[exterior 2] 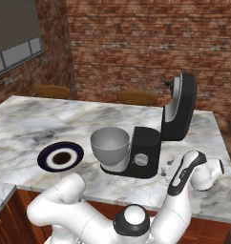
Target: Add butter and sugar cubes to the stand mixer bowl and then turn on the stand mixer to begin making frosting.
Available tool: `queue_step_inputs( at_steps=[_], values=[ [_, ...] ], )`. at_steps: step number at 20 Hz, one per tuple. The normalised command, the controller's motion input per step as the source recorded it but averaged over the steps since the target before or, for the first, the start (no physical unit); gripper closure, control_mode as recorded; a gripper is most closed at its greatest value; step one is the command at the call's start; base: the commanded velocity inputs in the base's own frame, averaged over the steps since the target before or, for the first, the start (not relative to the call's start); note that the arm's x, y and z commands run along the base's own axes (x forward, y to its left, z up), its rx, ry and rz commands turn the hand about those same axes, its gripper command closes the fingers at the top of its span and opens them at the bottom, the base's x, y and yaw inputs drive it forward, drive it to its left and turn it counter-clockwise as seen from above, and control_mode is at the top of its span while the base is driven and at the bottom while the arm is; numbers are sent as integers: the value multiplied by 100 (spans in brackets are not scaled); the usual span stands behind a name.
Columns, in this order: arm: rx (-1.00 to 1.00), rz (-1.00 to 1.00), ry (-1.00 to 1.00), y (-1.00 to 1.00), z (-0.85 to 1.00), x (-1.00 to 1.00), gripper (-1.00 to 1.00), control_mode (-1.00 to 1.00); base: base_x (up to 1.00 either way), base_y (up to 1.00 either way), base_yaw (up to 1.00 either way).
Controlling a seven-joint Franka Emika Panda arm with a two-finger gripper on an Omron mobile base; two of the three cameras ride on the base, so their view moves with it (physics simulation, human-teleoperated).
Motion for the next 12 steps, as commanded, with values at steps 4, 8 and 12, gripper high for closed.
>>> queue_step_inputs(
  at_steps=[4,8,12],
  values=[
    [3,8,0,6,-26,0,-100,-100,0,0,0],
    [2,8,0,12,-25,0,-100,-100,0,0,0],
    [1,7,0,10,-28,0,-100,-100,0,0,0]
  ],
)
